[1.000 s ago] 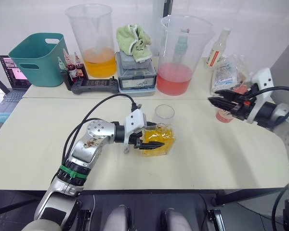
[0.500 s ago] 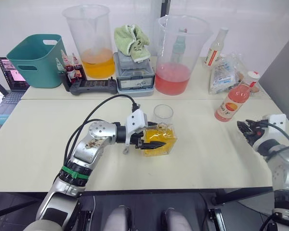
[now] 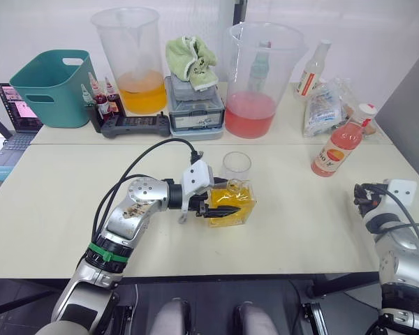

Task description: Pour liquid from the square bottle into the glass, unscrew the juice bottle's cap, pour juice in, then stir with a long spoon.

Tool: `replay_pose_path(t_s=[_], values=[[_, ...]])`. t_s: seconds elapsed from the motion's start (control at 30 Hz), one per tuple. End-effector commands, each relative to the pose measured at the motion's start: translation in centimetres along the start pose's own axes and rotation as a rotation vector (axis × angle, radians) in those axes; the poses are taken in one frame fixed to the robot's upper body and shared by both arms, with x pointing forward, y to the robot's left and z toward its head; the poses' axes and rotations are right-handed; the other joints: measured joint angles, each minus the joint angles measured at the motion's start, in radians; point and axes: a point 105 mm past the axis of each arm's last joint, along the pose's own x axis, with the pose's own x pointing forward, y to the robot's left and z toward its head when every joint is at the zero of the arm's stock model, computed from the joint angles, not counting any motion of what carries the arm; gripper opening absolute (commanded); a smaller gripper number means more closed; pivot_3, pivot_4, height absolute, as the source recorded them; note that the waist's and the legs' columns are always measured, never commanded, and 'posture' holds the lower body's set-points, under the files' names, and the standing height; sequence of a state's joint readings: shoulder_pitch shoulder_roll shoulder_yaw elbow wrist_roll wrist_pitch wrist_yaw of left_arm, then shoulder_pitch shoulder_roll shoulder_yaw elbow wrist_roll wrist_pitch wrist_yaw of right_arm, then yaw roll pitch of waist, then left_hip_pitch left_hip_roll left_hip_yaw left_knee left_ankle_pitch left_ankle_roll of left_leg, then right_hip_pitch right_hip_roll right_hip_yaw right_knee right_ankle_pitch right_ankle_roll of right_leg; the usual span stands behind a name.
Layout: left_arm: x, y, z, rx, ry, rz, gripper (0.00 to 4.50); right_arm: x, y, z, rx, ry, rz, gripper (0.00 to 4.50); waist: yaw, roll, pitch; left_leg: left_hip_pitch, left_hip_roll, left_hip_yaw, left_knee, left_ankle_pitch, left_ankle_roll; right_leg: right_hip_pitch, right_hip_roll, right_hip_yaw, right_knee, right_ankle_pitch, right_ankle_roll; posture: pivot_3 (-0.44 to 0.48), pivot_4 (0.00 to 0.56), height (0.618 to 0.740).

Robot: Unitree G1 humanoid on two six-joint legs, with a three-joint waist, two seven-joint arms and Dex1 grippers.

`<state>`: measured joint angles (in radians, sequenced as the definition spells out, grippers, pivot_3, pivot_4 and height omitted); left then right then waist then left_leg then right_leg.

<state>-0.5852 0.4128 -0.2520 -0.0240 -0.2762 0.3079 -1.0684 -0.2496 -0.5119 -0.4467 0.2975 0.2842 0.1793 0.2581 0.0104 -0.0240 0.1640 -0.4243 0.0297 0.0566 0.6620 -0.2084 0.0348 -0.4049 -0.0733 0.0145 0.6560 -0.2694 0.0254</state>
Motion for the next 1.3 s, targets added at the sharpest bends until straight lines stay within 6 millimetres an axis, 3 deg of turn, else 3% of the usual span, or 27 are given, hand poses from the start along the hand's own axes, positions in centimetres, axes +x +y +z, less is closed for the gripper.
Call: replay_pose_path(t_s=[0.03,0.3,0.37,0.43,0.6,0.7,0.8,0.93,1.17,1.3], values=[[0.2,-0.2,1.7,0.057,-0.049,-0.011,2.80,-0.5,-0.8,0.1,0.047,-0.006,-0.031,1.05,0.000,0.000,0.000,0.000,0.000,0.000,0.000,0.000,0.000,0.000,0.000,0.000,0.000,0.000,0.000,0.000,0.150,0.740],[0.1,-0.3,1.5,0.058,-0.042,-0.012,2.80,-0.6,-0.4,-1.0,0.082,0.045,0.003,1.05,0.000,0.000,0.000,0.000,0.000,0.000,0.000,0.000,0.000,0.001,0.000,0.000,0.000,0.000,0.000,0.000,0.150,0.740],[0.1,-0.3,1.5,0.049,-0.047,-0.011,2.80,-0.7,-0.5,-0.7,0.084,0.033,0.007,2.11,0.000,0.000,0.000,0.000,0.000,0.000,0.000,0.000,0.000,0.001,0.000,0.000,0.000,0.000,0.000,0.000,0.150,0.740],[0.2,-0.3,1.6,0.043,-0.051,-0.007,2.80,-0.7,-0.7,-0.1,0.087,0.007,0.002,2.78,0.001,0.000,0.000,0.000,0.000,0.000,0.000,0.000,0.000,0.001,0.000,0.000,0.000,0.000,0.000,0.000,0.150,0.740],[-0.1,-0.2,1.7,0.047,-0.053,-0.011,2.80,-1.8,-0.4,4.7,0.016,-0.235,0.062,4.47,0.000,0.001,0.000,0.000,0.000,0.000,0.000,0.000,0.000,0.000,0.000,0.001,0.000,0.000,0.001,0.000,0.150,0.740],[-0.2,-0.1,1.8,0.046,-0.058,-0.007,2.80,-2.7,-0.2,7.3,0.011,-0.324,0.121,4.49,0.000,0.001,0.000,0.000,0.000,0.000,0.000,0.000,0.000,0.000,0.000,0.001,0.000,0.000,0.001,0.000,0.150,0.740],[-0.3,-0.1,1.9,0.038,-0.067,-0.006,2.80,-3.0,0.8,8.4,0.010,-0.301,0.238,4.49,0.000,0.001,0.000,0.000,0.000,0.000,0.000,0.000,0.000,0.000,0.000,0.001,0.000,0.000,0.001,0.000,0.150,0.740],[-0.5,0.0,1.9,0.022,-0.070,0.007,2.80,-5.1,6.3,8.2,-0.032,-0.164,0.642,4.49,0.000,0.001,0.000,0.000,0.000,0.000,0.000,-0.001,0.001,0.001,0.001,0.001,0.000,0.000,0.001,0.000,0.150,0.740],[-0.9,-0.5,2.0,0.020,-0.071,0.014,2.80,-7.7,10.7,8.4,-0.134,-0.055,0.938,4.49,0.000,0.001,0.000,0.000,0.001,-0.001,0.000,-0.001,0.001,0.001,0.002,0.002,-0.001,0.000,0.001,0.000,0.150,0.740],[-2.1,-0.6,3.0,0.008,-0.089,0.059,2.80,-9.6,14.2,9.0,-0.150,-0.035,1.165,4.49,-0.005,0.000,0.000,0.000,0.001,-0.001,0.000,-0.001,0.001,0.000,0.003,0.002,-0.002,0.000,0.001,0.000,0.150,0.740]])
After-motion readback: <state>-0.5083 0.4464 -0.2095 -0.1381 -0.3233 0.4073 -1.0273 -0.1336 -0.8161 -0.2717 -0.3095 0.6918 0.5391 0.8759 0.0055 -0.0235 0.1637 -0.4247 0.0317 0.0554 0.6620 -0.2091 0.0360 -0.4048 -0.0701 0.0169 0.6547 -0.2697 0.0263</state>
